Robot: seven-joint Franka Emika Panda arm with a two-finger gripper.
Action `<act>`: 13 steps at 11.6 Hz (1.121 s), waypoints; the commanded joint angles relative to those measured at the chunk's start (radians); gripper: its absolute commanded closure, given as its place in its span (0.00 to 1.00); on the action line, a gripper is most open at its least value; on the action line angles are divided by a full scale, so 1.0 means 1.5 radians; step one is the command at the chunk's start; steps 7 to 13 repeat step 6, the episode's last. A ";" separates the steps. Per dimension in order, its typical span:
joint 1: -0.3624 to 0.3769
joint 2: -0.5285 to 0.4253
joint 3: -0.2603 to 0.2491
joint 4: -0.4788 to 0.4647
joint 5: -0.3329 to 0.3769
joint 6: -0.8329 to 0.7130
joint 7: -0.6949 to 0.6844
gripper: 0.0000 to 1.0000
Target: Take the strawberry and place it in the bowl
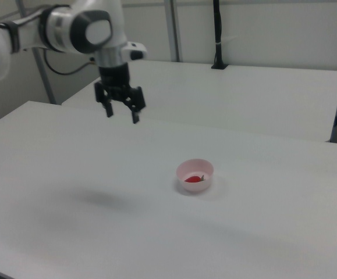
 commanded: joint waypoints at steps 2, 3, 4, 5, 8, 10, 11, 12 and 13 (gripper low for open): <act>0.071 -0.086 -0.046 -0.037 -0.022 -0.054 0.025 0.00; 0.069 -0.101 -0.047 -0.041 -0.023 -0.069 0.030 0.00; 0.064 -0.111 -0.046 -0.043 -0.022 -0.078 0.030 0.00; 0.064 -0.113 -0.046 -0.043 -0.022 -0.087 0.030 0.00; 0.063 -0.114 -0.046 -0.041 -0.022 -0.096 0.029 0.00; 0.063 -0.114 -0.046 -0.041 -0.022 -0.096 0.029 0.00; 0.063 -0.114 -0.046 -0.041 -0.022 -0.096 0.029 0.00; 0.063 -0.114 -0.046 -0.041 -0.022 -0.096 0.029 0.00; 0.063 -0.114 -0.046 -0.041 -0.022 -0.096 0.029 0.00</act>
